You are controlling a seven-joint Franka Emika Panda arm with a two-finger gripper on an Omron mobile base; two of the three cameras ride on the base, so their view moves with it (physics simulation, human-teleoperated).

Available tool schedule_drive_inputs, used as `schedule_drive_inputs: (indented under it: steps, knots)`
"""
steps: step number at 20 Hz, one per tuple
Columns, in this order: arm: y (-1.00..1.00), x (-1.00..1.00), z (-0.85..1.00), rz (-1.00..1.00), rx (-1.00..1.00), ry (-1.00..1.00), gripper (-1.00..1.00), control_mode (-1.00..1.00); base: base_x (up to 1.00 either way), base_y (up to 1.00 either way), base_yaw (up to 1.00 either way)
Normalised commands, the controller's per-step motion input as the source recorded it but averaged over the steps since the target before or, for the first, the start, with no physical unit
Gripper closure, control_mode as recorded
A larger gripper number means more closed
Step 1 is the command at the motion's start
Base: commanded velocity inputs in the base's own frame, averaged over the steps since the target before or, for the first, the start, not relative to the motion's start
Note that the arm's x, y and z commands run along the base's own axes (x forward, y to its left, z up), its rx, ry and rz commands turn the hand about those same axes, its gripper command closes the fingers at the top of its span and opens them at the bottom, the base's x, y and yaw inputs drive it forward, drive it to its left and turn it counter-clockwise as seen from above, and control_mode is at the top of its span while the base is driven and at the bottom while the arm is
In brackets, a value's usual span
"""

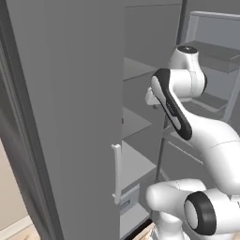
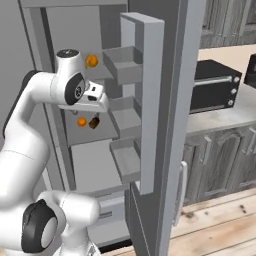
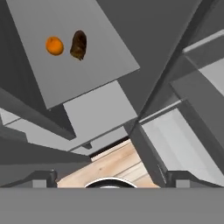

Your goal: Take the cucumber and orange from the highest rack and move them to the second highest rack where the tangerine and sweet potato are located, to maximize freezer space. Close the freezer door after rearranging.

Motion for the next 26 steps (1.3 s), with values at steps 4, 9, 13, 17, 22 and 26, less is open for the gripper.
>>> schedule_drive_inputs:
  steps: [4, 9, 13, 17, 22, 26]
  knots:
    - [0.00, 0.00, 0.00, 0.00, 0.00, 0.00, -1.00, 1.00, 0.67, 0.01, 0.07]
    - [0.00, 0.00, 0.00, 0.00, 0.00, 0.00, -1.00, 1.00, 0.53, 0.05, 0.02]
    - [0.00, 0.00, 0.00, 0.00, 0.00, 0.00, -1.00, 1.00, 0.63, -0.09, 0.04]
    - [0.00, 0.00, 0.00, 0.00, 0.00, 0.00, -1.00, 1.00, 0.62, 0.00, 0.09]
    - [0.02, 0.33, 0.26, 0.19, 0.07, -0.33, -1.00, -1.00, 0.11, 0.00, 0.04]
    - [0.25, 0.56, 0.77, 0.11, 0.00, -0.62, -1.00, -1.00, 0.00, 0.00, 0.00]
